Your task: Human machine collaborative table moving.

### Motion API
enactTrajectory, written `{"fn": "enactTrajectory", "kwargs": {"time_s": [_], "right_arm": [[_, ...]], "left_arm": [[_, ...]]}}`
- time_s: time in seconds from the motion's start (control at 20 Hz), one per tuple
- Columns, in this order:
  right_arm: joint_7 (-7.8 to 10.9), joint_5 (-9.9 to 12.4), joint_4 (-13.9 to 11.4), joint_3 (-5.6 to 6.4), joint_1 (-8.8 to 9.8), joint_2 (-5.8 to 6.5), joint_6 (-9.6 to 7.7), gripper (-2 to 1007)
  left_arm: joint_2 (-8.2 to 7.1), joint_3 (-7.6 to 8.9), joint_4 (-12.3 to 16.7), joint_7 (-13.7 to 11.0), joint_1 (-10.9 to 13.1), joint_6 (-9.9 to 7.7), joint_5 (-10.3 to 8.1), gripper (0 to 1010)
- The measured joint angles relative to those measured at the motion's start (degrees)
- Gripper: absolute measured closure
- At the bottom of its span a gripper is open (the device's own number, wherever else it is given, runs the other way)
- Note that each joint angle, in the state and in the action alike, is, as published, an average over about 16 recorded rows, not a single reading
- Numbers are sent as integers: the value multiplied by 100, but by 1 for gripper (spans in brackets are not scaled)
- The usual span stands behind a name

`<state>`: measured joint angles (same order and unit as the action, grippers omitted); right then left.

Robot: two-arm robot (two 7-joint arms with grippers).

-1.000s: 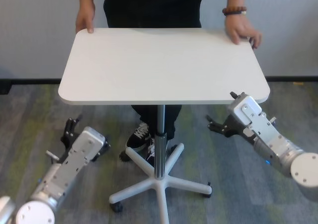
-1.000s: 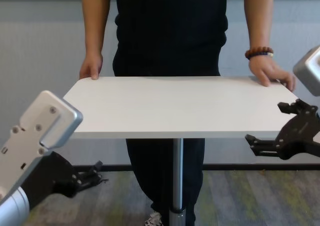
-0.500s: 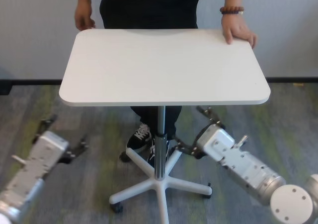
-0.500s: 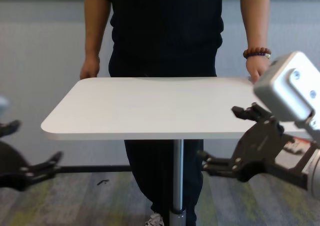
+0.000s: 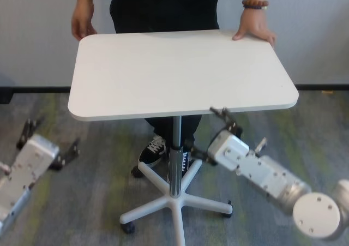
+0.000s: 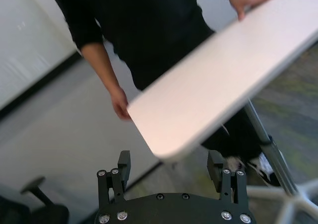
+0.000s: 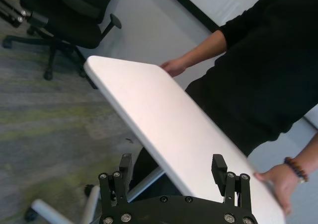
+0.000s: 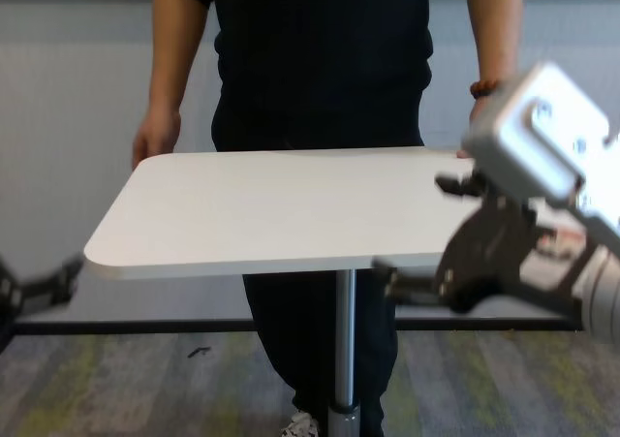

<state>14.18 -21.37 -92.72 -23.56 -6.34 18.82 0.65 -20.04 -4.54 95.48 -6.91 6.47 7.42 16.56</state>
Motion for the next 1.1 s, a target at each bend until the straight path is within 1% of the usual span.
{"fn": "enactTrajectory", "kwargs": {"time_s": [0.15,0.25,0.5,0.65,0.8,0.95,1.1], "right_arm": [[38,-83,-83,-3,-121,14,-102,5],[62,-129,-169,3,-189,31,-167,5],[103,-237,-474,27,-263,92,-330,5],[124,-287,-653,36,-247,126,-409,5],[131,-322,-809,43,-201,157,-453,5],[122,-358,-931,46,-145,179,-479,5],[102,-400,-995,43,-100,177,-504,5]], "left_arm": [[-20,-1,224,-51,-43,-49,51,10],[-31,1,398,-96,-65,-87,54,10],[-90,38,842,-182,-33,-156,54,10],[-124,86,1032,-237,38,-206,17,10],[-152,148,1164,-265,137,-248,-29,10],[-176,206,1234,-255,243,-266,-38,10],[-187,244,1230,-219,319,-269,3,10]]}}
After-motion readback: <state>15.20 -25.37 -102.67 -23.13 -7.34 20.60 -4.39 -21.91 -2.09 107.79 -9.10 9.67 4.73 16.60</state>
